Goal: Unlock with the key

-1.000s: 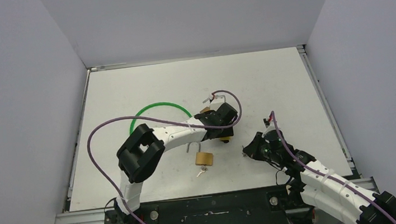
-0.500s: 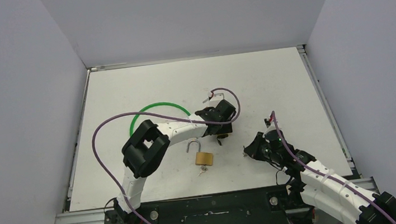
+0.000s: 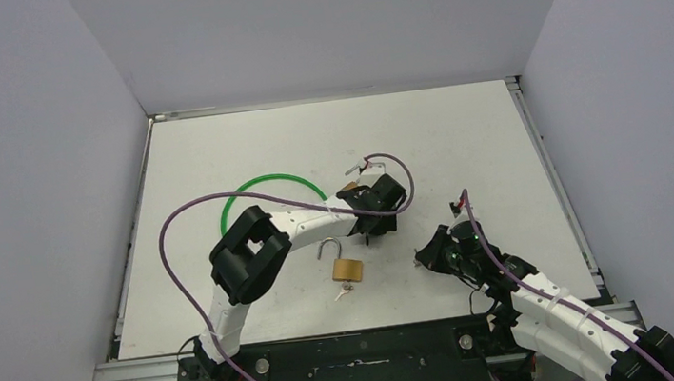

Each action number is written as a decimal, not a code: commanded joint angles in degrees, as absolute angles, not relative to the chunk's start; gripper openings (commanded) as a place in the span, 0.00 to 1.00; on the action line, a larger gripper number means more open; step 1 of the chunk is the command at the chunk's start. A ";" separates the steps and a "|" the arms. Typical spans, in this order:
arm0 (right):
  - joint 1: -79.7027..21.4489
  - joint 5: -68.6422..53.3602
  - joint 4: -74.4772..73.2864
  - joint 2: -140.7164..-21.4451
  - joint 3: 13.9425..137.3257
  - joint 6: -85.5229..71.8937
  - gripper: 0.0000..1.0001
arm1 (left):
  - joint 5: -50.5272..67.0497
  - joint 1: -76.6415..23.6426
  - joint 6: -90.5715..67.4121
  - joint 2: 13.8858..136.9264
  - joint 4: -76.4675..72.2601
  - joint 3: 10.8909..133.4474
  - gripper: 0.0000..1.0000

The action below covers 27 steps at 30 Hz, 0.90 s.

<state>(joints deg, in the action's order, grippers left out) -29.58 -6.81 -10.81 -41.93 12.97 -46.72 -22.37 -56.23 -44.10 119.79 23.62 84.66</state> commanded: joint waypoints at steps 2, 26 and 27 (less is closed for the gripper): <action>-29.18 -5.54 -9.88 -41.49 14.94 -46.31 0.00 | -22.00 -56.69 -43.42 122.31 31.13 86.44 0.58; -30.11 -20.13 11.14 -39.95 10.81 -42.68 0.00 | -21.35 -57.04 -55.18 111.27 24.87 79.77 0.00; -30.41 -20.69 12.37 -40.78 10.79 -42.61 0.00 | -20.73 -57.04 -57.35 110.48 24.97 79.15 0.00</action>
